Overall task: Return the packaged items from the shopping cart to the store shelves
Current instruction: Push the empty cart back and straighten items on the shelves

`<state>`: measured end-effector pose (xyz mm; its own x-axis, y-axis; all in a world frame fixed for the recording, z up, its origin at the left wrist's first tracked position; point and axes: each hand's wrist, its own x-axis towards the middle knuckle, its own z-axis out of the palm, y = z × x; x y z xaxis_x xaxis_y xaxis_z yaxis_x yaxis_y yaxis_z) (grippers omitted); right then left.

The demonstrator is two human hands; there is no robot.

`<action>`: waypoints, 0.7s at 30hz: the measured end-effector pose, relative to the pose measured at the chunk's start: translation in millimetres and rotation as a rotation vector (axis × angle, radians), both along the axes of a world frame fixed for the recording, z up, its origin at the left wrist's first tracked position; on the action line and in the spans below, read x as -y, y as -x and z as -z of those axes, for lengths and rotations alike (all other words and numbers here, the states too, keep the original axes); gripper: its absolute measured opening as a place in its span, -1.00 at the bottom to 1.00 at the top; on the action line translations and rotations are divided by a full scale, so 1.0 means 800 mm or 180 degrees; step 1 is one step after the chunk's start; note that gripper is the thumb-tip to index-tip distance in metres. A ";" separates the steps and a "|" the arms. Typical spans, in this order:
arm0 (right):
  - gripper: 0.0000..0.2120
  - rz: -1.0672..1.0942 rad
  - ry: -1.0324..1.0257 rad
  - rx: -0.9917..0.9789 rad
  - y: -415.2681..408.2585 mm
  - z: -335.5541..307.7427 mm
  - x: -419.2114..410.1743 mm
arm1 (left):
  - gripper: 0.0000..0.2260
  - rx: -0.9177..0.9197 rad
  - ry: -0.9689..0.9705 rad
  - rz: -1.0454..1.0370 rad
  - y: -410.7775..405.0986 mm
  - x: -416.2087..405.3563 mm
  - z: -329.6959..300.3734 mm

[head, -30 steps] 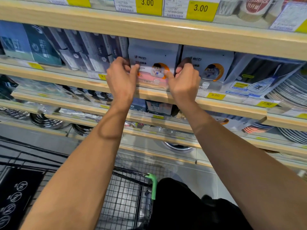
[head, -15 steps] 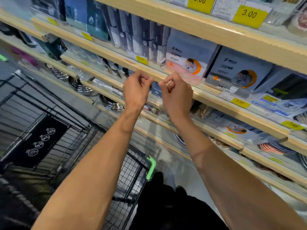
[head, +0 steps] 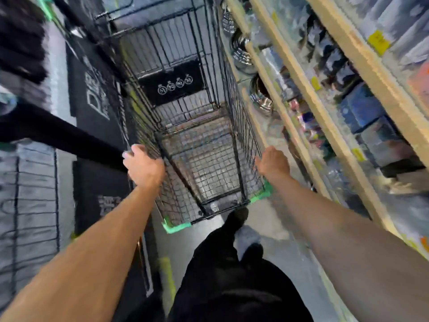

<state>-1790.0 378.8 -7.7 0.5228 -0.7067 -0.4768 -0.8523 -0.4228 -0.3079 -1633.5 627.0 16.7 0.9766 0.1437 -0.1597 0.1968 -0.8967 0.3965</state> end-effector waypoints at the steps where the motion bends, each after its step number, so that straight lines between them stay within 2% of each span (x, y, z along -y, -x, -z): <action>1: -0.78 -0.0080 0.0157 -0.0073 -0.004 0.002 0.000 | -0.54 -0.0096 -0.0049 -0.0154 -0.001 -0.019 0.005; 4: -0.79 -0.0238 0.0370 -0.0154 -0.029 0.010 -0.001 | -0.47 -0.0668 0.0011 -0.0432 -0.011 -0.069 0.030; 7: -0.80 -0.0180 0.0461 -0.0097 -0.054 0.029 0.002 | -0.68 -0.1204 -0.0154 -0.0201 -0.020 -0.093 0.065; 10: -0.88 -0.0236 0.0558 -0.0054 -0.073 0.047 0.003 | -0.78 -0.0930 -0.0572 0.0015 -0.035 -0.101 0.081; 12: -0.93 -0.0141 0.0571 0.0003 -0.101 0.051 0.006 | -0.83 -0.0675 -0.0537 0.0066 -0.054 -0.107 0.095; 14: -0.93 -0.0069 0.0382 -0.0056 -0.125 0.045 0.016 | -0.85 -0.0654 -0.0535 0.0003 -0.076 -0.107 0.108; 17: -0.70 -0.0005 0.0247 0.0150 -0.176 0.043 0.028 | -0.88 -0.0638 -0.0008 -0.0142 -0.129 -0.095 0.117; 18: -0.68 0.0022 0.0212 0.0224 -0.200 0.044 0.032 | -0.88 -0.0631 0.0162 -0.0211 -0.157 -0.093 0.119; 21: -0.83 -0.0071 0.0256 0.0195 -0.265 0.054 0.037 | -0.86 -0.0616 0.0395 -0.0452 -0.227 -0.087 0.122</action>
<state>-1578.3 349.2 -50.9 0.5652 -0.7293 -0.3857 -0.8231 -0.4668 -0.3234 -1451.9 696.6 -80.9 0.8977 0.2448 -0.3664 0.4000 -0.8016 0.4444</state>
